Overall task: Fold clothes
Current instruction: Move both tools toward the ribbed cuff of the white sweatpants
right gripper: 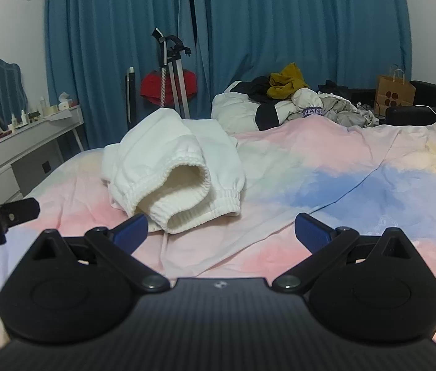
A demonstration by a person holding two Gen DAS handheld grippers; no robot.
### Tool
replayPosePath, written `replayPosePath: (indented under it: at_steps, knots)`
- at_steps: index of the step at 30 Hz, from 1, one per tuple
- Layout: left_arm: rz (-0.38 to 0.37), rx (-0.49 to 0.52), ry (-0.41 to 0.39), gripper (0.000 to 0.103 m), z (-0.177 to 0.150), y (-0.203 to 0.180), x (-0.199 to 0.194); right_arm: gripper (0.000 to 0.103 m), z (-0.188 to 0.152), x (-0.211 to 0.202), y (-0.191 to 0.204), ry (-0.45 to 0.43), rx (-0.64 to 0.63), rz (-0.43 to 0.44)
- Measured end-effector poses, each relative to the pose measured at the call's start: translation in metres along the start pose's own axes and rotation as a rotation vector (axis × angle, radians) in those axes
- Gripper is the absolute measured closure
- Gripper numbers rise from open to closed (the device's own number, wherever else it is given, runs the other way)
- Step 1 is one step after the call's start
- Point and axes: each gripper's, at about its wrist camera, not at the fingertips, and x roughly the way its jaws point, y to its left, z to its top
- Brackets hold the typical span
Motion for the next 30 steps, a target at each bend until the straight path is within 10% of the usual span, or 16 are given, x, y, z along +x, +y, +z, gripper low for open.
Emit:
replayPosePath:
  at_steps: [18,30]
  knots:
    - [-0.003,0.054,0.016,0.0,0.002,0.009,0.002,0.0,0.008,0.008,-0.001,-0.025,0.2,-0.007]
    - [0.005,0.049,0.003,0.0,0.002,0.013,-0.004,0.0,0.082,0.018,0.044,-0.024,0.04,-0.067]
